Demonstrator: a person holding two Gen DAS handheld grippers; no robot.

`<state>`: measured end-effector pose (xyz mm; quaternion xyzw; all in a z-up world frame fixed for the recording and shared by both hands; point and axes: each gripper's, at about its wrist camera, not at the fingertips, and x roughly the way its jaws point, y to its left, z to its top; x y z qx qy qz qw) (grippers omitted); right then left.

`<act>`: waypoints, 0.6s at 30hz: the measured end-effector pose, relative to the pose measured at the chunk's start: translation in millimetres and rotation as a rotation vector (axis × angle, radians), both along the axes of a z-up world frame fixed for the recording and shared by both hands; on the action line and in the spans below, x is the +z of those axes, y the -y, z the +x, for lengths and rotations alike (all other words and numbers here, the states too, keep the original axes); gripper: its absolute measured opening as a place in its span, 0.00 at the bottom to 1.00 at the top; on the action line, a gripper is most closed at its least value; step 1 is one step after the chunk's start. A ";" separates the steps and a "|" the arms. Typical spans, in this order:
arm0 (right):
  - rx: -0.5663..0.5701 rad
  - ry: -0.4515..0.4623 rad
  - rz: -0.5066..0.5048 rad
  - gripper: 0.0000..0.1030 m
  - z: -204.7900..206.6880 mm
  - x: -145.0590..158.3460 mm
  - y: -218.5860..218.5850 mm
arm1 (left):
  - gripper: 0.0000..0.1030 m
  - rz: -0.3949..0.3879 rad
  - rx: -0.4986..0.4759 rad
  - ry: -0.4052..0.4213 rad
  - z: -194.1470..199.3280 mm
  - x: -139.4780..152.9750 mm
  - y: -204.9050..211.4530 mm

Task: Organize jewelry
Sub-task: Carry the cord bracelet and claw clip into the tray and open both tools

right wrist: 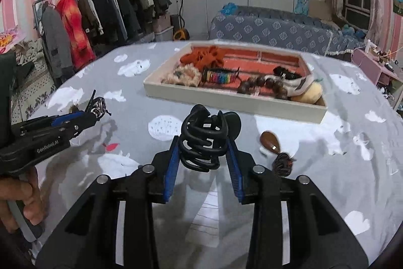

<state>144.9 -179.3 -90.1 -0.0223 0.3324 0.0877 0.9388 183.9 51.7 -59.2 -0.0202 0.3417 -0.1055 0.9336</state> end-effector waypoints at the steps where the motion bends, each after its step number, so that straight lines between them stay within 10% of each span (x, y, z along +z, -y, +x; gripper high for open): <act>1: 0.001 0.010 0.002 0.35 -2.5 5.1 0.8 | 0.27 -0.002 -0.001 0.013 0.0 6.3 0.4; 18: -0.059 0.214 -0.027 0.35 -15.9 123.3 40.8 | 0.27 -0.001 -0.082 0.266 11.2 126.7 46.2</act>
